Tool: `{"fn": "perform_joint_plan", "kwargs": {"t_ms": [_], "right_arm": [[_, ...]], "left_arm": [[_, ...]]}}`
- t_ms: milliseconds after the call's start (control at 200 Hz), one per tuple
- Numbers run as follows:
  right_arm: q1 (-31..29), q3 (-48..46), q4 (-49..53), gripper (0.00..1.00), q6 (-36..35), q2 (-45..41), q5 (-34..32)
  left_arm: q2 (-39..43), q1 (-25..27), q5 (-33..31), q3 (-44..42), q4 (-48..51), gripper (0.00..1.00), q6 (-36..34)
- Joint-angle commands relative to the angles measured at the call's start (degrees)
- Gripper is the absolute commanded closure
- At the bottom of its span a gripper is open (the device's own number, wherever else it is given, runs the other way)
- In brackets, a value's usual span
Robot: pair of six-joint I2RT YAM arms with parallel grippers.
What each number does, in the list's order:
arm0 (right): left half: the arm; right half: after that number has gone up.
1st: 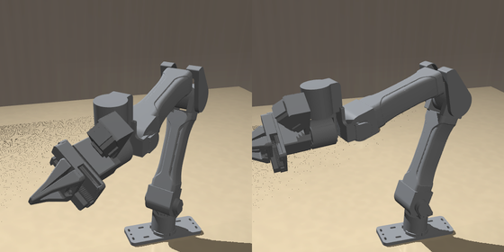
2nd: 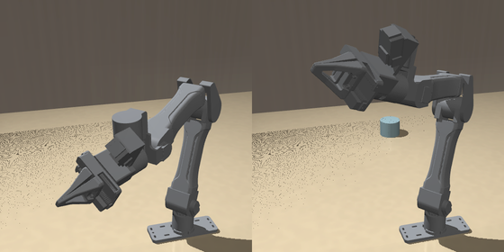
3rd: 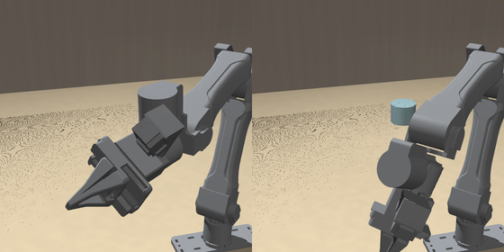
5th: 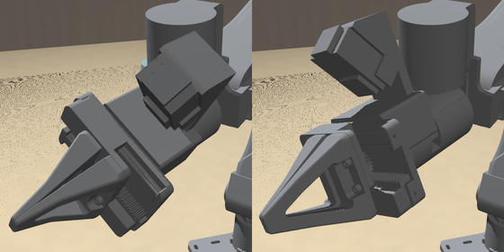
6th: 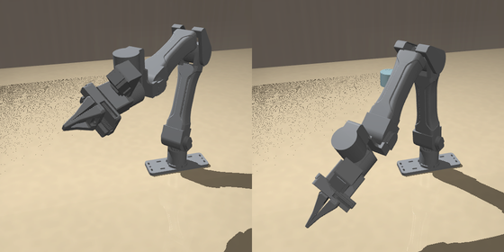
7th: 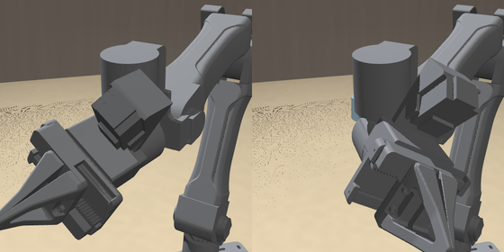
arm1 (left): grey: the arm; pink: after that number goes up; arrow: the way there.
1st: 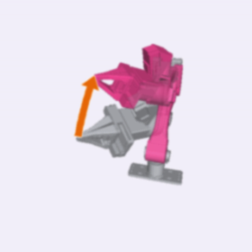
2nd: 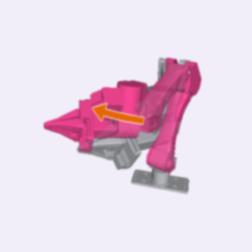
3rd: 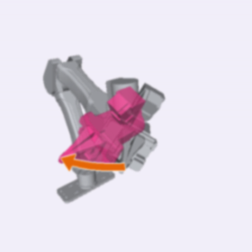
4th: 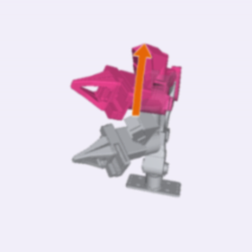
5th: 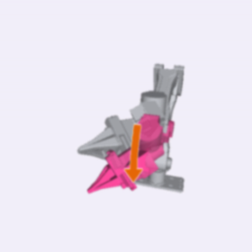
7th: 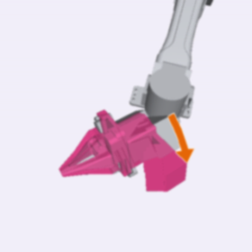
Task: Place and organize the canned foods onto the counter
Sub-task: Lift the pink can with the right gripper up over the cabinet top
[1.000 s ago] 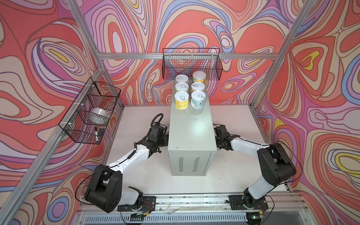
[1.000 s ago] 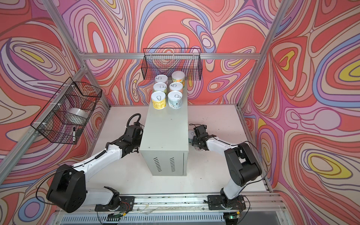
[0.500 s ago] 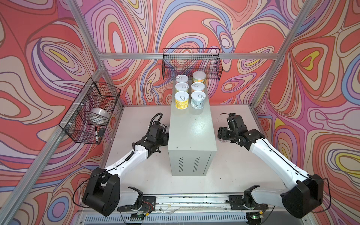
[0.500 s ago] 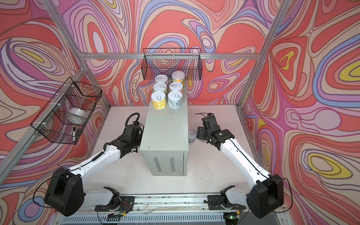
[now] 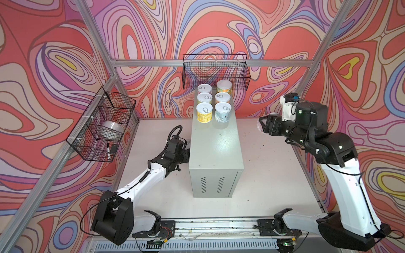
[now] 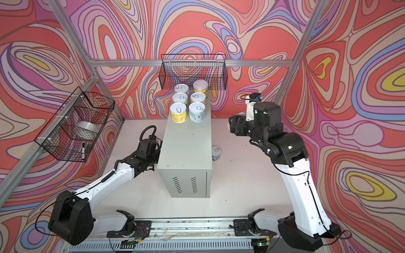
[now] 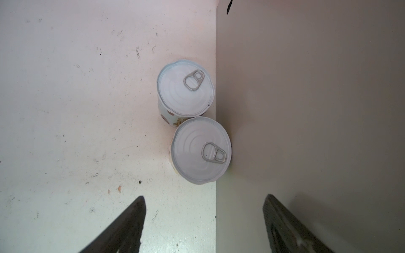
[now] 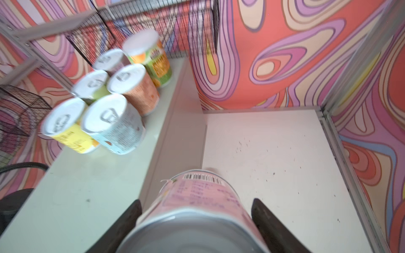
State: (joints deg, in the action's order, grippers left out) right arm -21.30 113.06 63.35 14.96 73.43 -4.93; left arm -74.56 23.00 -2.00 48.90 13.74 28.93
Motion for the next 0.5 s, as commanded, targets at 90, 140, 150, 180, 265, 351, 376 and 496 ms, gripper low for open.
{"fn": "perform_joint_plan", "kwargs": {"t_ms": [90, 140, 150, 180, 265, 351, 376, 496], "right_arm": [[0.1, 13.1, 3.3, 1.0, -3.3, 4.8, 7.0], [0.0, 14.5, 3.3, 1.0, -3.6, 5.6, 8.2], [0.0, 14.7, 3.3, 1.0, -3.6, 5.7, 8.4], [-0.2, 15.3, 3.0, 1.0, -3.7, 5.9, 8.8], [-1.3, 16.4, 2.4, 1.0, -3.9, 6.8, 9.3], [-5.3, 18.3, 2.4, 1.0, -4.3, 8.5, 7.3], [-7.1, 19.2, 2.5, 1.0, -4.5, 9.2, 5.9], [-14.8, 24.4, 3.8, 1.0, -5.7, 13.7, 1.5]], "left_arm": [[2.1, 0.3, -0.1, 1.9, 1.0, 0.16, -0.3], [2.3, 0.4, -0.1, 2.0, 1.0, 0.16, -0.2], [2.3, 0.4, -0.2, 2.0, 1.0, 0.16, -0.2], [2.5, 0.4, -0.2, 2.0, 1.0, 0.16, -0.2], [3.1, 0.3, -0.6, 2.4, 2.8, 0.16, -0.4], [3.6, 0.3, -1.4, 3.0, 3.6, 0.16, -0.7], [3.7, 0.3, -1.4, 3.2, 3.8, 0.16, -0.8], [3.8, 0.4, -1.1, 4.1, 4.7, 0.16, -0.8]]}}
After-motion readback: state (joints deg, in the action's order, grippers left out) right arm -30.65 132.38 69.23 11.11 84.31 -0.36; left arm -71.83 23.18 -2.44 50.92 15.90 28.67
